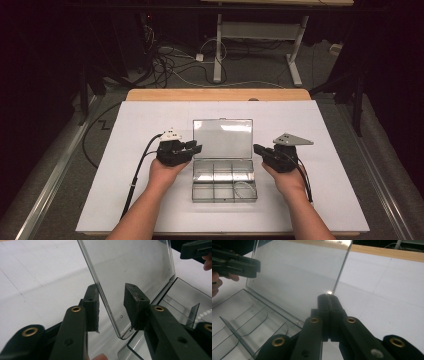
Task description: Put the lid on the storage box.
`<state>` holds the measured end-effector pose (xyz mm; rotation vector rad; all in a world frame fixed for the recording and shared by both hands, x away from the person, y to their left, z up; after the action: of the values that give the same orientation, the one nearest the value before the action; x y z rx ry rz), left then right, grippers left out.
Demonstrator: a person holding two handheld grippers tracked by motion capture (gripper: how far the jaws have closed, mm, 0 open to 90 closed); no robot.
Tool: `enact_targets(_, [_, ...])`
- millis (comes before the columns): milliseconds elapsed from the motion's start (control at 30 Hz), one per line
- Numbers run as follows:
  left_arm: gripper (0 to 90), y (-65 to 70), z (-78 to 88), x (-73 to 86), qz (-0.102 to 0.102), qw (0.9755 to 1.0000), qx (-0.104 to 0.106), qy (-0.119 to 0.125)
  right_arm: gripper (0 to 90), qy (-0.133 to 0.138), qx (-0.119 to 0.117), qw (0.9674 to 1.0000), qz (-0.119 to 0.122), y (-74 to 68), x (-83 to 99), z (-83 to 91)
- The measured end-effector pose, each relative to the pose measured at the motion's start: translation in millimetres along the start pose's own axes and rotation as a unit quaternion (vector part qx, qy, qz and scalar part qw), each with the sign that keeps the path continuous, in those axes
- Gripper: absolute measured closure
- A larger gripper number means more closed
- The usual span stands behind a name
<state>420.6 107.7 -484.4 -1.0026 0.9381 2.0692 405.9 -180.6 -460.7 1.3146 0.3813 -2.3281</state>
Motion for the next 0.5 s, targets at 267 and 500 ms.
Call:
enact_targets(267, [69.8, 4.7, 5.0, 1.1, -0.012, 0.9999, -0.003, -0.005, 90.0, 0.006, -0.006, 0.9999, 0.007, -7.8, 5.6, 4.7])
enact_targets(500, [74.0, 9.6, 9.7, 1.0, -0.026, 0.9996, -0.008, -0.001, 90.0, 0.010, -0.012, 0.9998, 0.015, -16.6, 7.1, 7.7])
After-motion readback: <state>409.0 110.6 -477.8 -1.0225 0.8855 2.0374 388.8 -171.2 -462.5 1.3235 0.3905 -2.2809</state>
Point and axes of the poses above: each handheld gripper's, and its own axes: z roughly backward along the jaws, x roughly out of its underside, y roughly to its right, the point moved 5 cm from there along -z, roughly forward along the jaws, and after that the axes turned 9 degrees about x, right-handed, at the moved point
